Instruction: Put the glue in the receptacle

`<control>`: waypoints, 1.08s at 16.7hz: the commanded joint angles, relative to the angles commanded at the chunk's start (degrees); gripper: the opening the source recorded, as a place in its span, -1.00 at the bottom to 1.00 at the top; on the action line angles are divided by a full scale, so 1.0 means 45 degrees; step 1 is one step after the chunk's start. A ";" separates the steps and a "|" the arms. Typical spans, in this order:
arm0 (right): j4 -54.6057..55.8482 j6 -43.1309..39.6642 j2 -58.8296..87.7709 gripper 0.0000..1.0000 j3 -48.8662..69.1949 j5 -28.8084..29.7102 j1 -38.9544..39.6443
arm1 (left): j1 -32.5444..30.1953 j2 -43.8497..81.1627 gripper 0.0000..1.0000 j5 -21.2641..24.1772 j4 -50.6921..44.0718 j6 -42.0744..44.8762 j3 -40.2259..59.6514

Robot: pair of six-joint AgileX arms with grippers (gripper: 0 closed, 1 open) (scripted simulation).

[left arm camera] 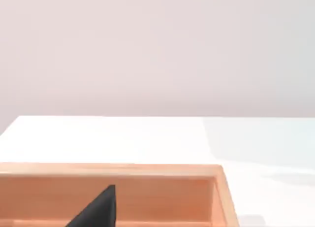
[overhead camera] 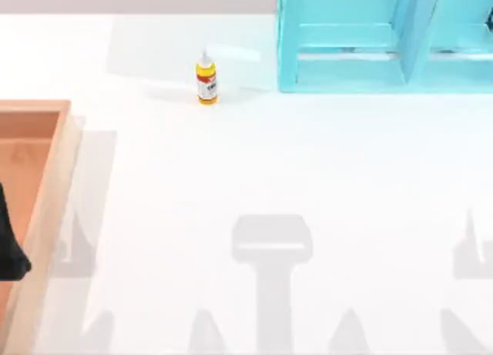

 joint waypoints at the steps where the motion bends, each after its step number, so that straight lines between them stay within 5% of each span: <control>1: 0.0000 0.0000 0.0000 1.00 0.0000 0.0000 0.0000 | 0.0000 0.0000 1.00 0.0000 0.0000 0.0000 0.0000; 8: 0.0000 0.0000 0.0000 1.00 0.0000 0.0000 0.0000 | -0.0617 0.2581 1.00 -0.0567 0.1602 -0.0007 0.1012; 18: 0.0000 0.0000 0.0000 1.00 0.0000 0.0000 0.0000 | -0.3320 1.3933 1.00 -0.3050 0.8617 -0.0040 0.5443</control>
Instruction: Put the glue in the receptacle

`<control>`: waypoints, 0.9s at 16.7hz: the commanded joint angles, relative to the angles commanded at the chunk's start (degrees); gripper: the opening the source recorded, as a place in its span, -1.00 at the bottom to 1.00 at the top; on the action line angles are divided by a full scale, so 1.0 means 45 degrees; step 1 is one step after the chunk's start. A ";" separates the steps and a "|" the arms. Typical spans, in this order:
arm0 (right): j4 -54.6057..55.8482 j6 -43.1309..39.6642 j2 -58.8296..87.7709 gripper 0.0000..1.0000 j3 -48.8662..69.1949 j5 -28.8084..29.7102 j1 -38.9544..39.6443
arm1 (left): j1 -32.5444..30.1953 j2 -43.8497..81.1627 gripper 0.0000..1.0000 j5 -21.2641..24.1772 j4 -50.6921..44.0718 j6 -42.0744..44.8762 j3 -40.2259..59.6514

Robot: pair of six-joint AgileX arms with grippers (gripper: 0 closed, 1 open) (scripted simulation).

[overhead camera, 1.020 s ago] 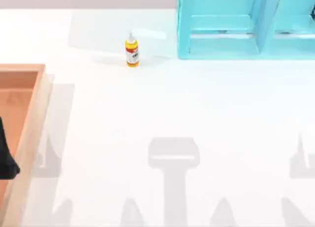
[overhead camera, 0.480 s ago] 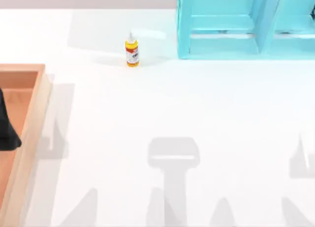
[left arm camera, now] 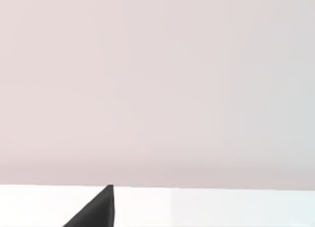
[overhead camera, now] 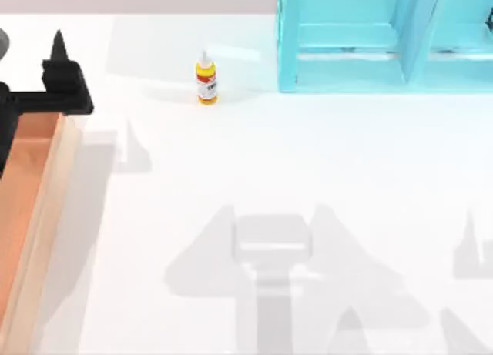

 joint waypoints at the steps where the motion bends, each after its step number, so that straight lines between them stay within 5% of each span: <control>1: 0.0000 0.0000 0.0000 1.00 0.0000 0.0000 0.0000 | -0.0322 0.1356 1.00 -0.0296 0.0837 -0.0004 0.0528; 15: 0.0000 0.0000 0.0000 1.00 0.0000 0.0000 0.0000 | -0.4075 1.7280 1.00 -0.3743 1.0576 -0.0049 0.6681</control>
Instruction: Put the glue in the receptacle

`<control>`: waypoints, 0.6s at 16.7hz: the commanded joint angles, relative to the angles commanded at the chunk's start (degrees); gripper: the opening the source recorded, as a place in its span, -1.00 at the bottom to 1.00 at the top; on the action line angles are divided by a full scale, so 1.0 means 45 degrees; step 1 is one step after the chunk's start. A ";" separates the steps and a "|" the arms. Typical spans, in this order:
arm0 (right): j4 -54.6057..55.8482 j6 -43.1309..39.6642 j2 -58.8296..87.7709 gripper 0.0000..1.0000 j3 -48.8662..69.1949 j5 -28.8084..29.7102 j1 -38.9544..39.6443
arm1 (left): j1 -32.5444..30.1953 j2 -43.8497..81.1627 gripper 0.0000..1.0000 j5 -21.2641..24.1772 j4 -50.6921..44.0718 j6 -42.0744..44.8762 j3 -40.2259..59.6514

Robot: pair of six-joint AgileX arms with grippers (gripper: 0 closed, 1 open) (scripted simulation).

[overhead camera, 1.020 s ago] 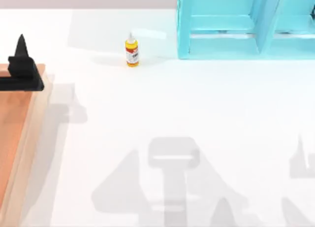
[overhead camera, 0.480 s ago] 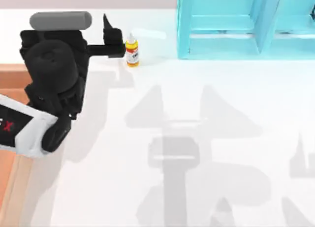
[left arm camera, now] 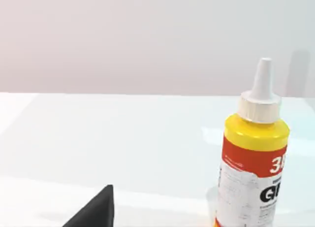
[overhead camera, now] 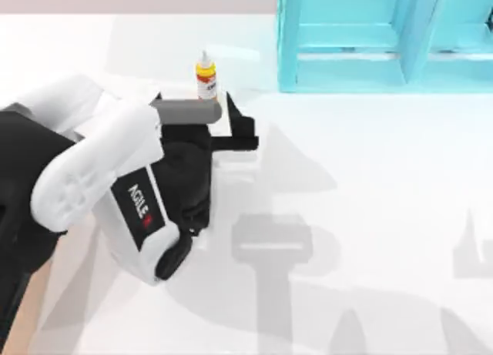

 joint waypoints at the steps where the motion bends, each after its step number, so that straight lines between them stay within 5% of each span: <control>1: 0.0000 0.0000 0.0000 1.00 0.0000 0.0000 0.0000 | -0.0136 0.0586 1.00 -0.0125 0.0353 -0.0002 0.0223; 10: 0.0000 0.0000 0.0000 1.00 0.0000 0.0000 0.0000 | -0.0311 0.1632 1.00 -0.0322 0.0941 -0.0006 0.0610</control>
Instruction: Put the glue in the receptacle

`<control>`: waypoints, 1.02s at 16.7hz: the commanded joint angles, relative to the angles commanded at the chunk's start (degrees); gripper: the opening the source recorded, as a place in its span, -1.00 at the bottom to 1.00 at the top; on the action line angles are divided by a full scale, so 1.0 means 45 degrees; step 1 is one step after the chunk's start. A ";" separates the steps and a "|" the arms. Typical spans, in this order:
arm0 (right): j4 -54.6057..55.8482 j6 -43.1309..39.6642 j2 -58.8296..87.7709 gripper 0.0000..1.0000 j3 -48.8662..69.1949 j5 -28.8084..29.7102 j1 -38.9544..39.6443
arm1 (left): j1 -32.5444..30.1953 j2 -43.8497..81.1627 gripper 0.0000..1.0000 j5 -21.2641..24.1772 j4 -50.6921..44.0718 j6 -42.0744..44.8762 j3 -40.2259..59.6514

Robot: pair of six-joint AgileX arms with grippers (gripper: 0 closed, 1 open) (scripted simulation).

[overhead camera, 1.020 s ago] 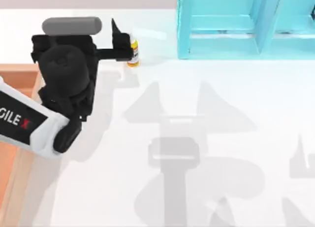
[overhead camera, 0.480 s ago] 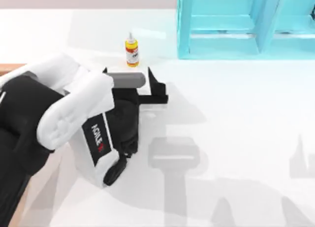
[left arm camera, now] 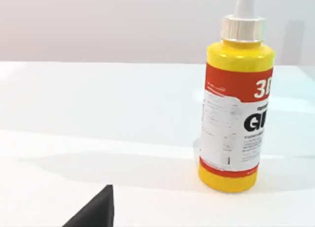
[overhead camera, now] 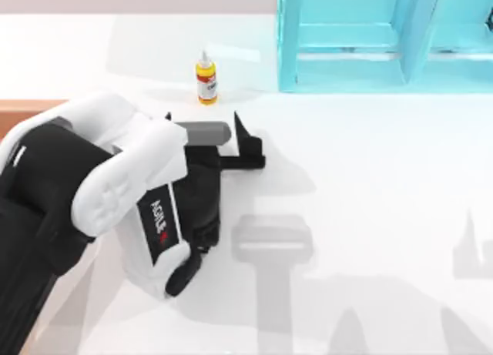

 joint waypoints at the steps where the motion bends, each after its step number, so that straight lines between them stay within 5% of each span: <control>1: 0.0000 0.0000 0.0000 1.00 0.0000 0.0000 0.0000 | 0.0031 0.0045 1.00 0.0044 -0.0092 -0.0003 0.0155; 12: 0.0000 0.0000 0.0000 1.00 0.0000 0.0000 0.0000 | 0.1298 0.1473 1.00 0.1351 -0.3525 -0.0030 0.5025; 17: 0.0000 0.0000 0.0000 1.00 0.0000 0.0000 0.0000 | 0.1422 0.1582 1.00 0.1476 -0.3859 -0.0032 0.5464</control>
